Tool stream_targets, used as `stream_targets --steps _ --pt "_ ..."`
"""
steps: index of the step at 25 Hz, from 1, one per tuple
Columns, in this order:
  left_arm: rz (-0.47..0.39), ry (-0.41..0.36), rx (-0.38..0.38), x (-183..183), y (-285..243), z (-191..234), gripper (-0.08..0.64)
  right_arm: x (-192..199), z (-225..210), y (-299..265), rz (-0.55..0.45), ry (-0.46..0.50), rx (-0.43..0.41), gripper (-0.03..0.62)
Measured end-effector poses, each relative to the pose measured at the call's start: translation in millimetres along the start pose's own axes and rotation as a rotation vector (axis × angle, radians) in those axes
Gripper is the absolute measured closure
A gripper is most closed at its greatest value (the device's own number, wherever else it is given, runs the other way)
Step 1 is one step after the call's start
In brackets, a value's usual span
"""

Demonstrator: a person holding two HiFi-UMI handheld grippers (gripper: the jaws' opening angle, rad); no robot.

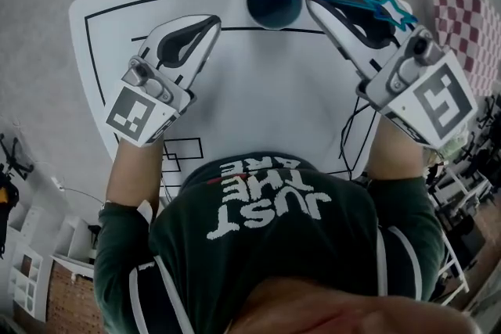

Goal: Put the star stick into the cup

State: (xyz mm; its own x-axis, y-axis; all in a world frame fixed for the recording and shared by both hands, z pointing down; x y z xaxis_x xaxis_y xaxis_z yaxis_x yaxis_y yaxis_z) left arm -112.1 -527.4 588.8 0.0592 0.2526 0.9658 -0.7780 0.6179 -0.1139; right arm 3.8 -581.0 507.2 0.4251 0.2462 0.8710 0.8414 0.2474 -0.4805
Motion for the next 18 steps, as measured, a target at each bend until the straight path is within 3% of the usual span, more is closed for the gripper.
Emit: stream_targets --steps 13,14,15,18 --pt "0.008 0.019 0.008 3 -2 0 0.551 3 -2 -10 0.035 0.028 -0.001 0.545" --pt "0.008 0.02 0.008 4 -2 0 0.551 4 -1 -11 0.037 0.027 -0.007 0.52" --pt "0.009 0.021 0.008 5 -2 -1 0.551 5 0 -12 0.041 0.025 -0.01 0.432" --pt "0.017 0.03 0.008 7 -1 -2 0.551 9 0 -14 0.048 0.025 -0.001 0.399"
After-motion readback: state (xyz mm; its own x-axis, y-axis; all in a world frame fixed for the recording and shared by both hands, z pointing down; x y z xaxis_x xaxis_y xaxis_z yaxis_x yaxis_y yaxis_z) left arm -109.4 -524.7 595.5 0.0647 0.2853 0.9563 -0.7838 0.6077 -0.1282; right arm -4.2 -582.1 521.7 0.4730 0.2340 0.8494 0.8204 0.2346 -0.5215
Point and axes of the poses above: the fingertips, and each gripper's own axes: y backward along the fingers, z to its left, x out of its underside, the point moved 2 cm from there along y, backward along the fingers, and after that the axes turned 1 degree about x, right-handed, at the moved point
